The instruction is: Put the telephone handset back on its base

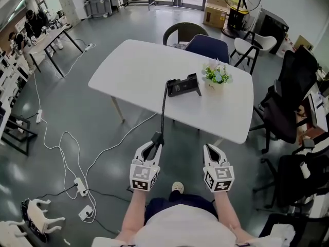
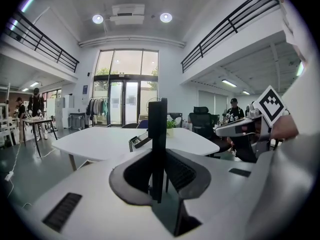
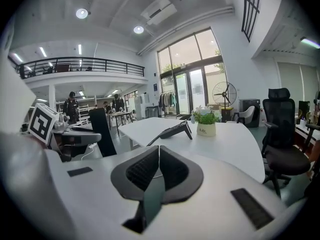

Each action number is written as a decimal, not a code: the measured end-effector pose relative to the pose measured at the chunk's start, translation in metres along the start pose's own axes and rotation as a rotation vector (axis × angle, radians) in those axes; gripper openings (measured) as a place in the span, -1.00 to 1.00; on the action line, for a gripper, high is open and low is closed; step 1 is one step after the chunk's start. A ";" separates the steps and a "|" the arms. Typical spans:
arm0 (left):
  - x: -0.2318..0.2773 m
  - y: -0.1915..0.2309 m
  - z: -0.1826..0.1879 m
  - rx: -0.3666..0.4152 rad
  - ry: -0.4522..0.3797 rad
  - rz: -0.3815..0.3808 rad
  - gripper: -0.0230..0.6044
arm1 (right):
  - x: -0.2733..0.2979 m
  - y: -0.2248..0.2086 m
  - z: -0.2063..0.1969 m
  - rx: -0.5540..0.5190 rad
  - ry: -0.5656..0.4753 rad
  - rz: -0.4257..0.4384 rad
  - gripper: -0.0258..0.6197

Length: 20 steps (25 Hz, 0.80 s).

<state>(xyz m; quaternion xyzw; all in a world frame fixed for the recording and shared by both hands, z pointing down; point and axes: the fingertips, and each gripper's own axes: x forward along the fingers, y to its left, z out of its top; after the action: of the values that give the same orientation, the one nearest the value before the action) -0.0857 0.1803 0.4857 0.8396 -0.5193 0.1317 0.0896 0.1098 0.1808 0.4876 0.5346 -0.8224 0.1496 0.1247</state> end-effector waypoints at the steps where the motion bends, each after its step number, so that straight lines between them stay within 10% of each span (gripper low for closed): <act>1: 0.002 0.000 0.000 -0.001 0.000 0.003 -0.67 | 0.002 -0.001 0.000 0.000 0.001 0.005 -0.82; 20: -0.024 -0.011 -0.018 -0.007 0.024 0.040 -0.67 | -0.009 0.018 -0.022 0.021 0.032 0.066 -0.82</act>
<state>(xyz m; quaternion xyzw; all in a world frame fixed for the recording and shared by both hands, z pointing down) -0.0882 0.2109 0.4949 0.8272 -0.5353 0.1416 0.0963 0.0978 0.2039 0.5029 0.5060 -0.8358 0.1707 0.1273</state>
